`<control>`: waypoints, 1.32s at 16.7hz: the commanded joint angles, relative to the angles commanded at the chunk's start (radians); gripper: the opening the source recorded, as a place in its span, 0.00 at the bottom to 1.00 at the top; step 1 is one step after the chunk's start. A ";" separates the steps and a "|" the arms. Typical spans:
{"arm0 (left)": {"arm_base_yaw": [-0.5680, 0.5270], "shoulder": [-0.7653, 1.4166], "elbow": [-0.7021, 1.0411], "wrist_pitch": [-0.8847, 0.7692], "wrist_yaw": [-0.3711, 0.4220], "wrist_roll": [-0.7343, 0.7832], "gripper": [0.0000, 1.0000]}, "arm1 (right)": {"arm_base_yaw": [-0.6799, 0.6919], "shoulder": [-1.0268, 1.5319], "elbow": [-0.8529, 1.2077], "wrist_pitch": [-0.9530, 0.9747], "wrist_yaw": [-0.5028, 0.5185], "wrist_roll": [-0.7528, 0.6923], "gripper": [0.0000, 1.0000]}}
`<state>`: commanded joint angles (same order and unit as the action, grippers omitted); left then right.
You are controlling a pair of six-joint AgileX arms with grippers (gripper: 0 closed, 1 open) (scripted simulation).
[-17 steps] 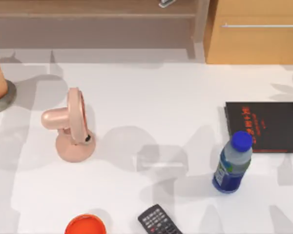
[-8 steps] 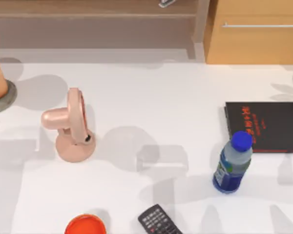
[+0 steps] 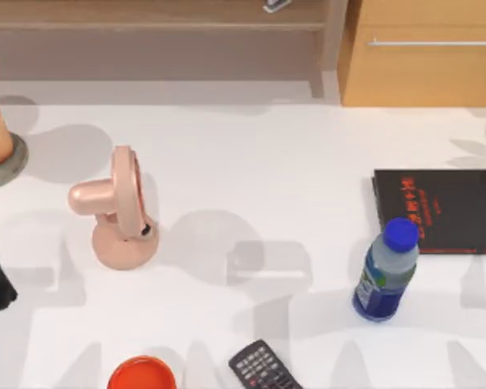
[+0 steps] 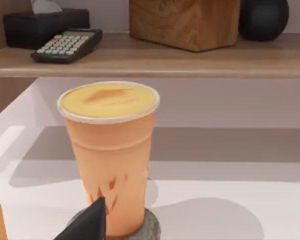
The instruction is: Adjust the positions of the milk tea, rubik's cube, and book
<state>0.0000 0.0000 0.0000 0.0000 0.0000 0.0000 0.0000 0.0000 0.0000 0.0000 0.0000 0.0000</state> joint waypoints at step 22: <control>0.000 0.000 0.000 0.000 0.000 0.000 1.00 | -0.326 1.373 0.987 0.407 -0.304 -0.004 1.00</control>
<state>0.0000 0.0000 0.0000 0.0000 0.0000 0.0000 -0.3261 1.3733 0.9870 0.4066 -0.3039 -0.0039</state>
